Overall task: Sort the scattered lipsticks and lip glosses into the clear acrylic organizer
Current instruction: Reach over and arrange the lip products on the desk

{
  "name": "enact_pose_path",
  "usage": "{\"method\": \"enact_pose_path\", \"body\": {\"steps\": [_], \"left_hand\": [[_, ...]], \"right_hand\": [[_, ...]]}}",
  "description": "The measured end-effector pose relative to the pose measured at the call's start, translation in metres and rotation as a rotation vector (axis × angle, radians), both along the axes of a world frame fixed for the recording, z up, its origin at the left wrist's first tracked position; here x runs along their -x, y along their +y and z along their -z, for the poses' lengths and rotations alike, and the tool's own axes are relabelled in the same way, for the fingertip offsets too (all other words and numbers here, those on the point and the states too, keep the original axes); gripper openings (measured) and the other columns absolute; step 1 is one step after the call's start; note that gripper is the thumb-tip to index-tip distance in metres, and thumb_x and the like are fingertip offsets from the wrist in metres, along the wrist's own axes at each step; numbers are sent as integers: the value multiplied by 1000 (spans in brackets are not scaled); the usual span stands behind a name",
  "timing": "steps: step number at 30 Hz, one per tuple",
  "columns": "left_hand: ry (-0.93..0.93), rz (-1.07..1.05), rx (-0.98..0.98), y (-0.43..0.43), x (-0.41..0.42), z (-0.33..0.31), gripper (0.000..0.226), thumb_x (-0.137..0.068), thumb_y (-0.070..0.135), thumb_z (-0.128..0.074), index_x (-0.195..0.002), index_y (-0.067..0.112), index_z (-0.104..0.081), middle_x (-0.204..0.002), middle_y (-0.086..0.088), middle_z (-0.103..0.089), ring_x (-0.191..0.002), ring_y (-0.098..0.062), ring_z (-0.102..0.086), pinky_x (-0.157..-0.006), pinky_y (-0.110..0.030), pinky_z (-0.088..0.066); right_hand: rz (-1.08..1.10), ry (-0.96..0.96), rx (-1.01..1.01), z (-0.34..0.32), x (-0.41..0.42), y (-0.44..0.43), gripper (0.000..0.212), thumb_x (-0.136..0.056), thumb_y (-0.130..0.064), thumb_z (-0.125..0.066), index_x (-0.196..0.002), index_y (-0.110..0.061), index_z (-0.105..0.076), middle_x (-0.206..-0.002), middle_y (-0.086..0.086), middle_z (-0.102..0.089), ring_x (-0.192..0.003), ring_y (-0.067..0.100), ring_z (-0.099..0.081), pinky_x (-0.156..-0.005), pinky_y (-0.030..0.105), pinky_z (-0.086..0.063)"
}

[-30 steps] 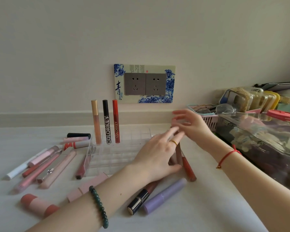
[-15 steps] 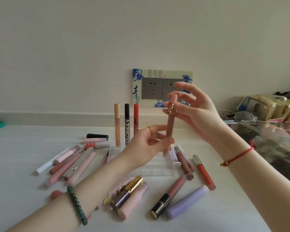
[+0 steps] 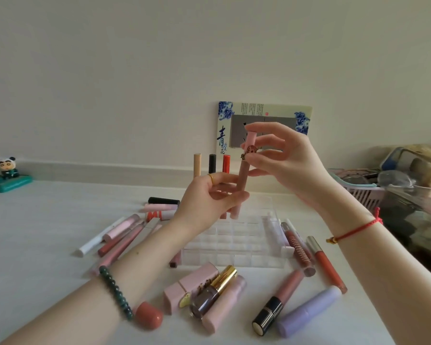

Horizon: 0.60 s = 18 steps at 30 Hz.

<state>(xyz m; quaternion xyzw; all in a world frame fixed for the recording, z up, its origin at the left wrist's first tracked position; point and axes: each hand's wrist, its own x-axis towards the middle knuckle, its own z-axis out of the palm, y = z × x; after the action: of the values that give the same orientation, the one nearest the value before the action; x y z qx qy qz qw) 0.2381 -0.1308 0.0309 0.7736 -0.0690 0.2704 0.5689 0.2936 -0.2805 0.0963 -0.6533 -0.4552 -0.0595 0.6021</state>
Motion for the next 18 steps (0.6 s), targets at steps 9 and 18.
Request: {"method": "enact_pose_path", "body": {"steps": [9,18], "left_hand": [[-111,-394,-119,66,23,21,5,-78,30,-66,-81,28,-62,-77,14,-66,-70,1,-60,-68,-19,-51],[201,-227,-145,104,23,48,34,-80,32,-66,-112,30,-56,-99,14,-68,-100,0,-60,-86,-15,-41]], "right_hand": [[162,-54,-74,5,-22,9,37,-79,10,-60,-104,-18,-57,-86,-3,-66,-72,7,-67,-61,24,-58],[184,-42,-15,29,-41,23,40,-80,10,-59,-106,-20,-57,-91,1,-65,-79,9,-67,-59,19,-56]]}}
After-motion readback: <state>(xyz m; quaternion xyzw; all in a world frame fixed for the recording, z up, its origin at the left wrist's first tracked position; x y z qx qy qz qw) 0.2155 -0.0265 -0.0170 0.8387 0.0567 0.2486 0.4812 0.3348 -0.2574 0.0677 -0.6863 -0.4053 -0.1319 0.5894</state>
